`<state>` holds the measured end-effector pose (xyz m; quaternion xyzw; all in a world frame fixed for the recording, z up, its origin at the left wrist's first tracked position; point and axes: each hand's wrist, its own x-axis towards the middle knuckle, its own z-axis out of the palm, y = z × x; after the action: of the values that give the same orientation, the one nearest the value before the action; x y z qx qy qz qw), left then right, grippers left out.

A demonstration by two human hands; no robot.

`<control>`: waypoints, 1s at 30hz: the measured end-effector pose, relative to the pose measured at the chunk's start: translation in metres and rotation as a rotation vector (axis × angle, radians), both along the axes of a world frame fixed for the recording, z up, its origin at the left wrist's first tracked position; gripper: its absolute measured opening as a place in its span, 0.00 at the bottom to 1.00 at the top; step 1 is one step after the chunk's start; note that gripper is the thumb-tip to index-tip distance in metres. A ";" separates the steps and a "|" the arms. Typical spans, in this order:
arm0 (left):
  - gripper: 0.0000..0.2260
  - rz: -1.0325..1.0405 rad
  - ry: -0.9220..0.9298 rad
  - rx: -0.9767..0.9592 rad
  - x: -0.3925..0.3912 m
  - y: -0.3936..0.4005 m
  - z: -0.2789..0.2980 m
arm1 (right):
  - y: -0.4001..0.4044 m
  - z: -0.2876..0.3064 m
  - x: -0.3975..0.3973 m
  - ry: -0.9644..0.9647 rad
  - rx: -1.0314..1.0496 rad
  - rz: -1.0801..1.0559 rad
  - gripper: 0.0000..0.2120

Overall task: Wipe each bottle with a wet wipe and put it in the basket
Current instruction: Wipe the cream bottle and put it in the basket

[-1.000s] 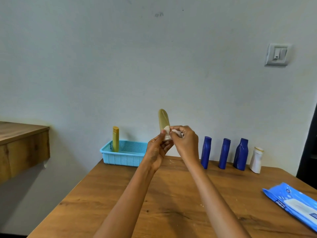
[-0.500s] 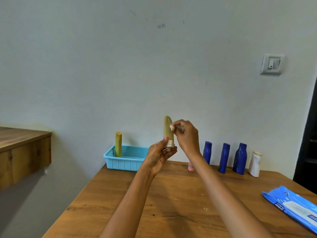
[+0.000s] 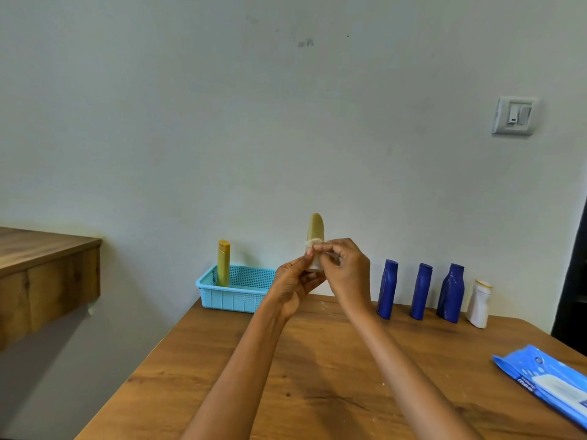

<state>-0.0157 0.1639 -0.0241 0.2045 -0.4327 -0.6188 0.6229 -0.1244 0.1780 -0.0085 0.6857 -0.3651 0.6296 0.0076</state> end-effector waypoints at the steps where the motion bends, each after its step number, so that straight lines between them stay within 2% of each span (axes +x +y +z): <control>1: 0.14 0.004 0.009 0.013 -0.001 0.000 0.000 | -0.002 0.003 0.000 0.022 -0.011 0.002 0.07; 4: 0.19 0.038 0.029 0.057 -0.003 -0.004 0.002 | -0.014 0.024 0.001 0.075 -0.019 -0.018 0.08; 8: 0.12 0.075 0.027 0.100 -0.005 -0.008 -0.001 | -0.027 0.045 0.003 0.066 0.031 -0.036 0.08; 17: 0.14 0.101 0.081 0.092 0.014 -0.009 -0.003 | 0.008 -0.011 0.012 0.137 0.109 -0.033 0.11; 23: 0.16 0.088 0.099 0.116 0.013 -0.012 -0.002 | -0.011 0.006 0.011 0.126 0.035 0.022 0.10; 27: 0.10 0.142 0.070 0.184 0.010 -0.013 -0.006 | -0.035 0.029 0.011 0.149 0.073 -0.009 0.08; 30: 0.08 0.129 0.028 0.179 0.005 -0.008 -0.006 | -0.047 0.040 0.010 0.067 0.090 -0.022 0.08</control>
<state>-0.0102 0.1558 -0.0303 0.2782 -0.3529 -0.6163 0.6467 -0.1146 0.1305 0.0314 0.7020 -0.4001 0.5891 -0.0039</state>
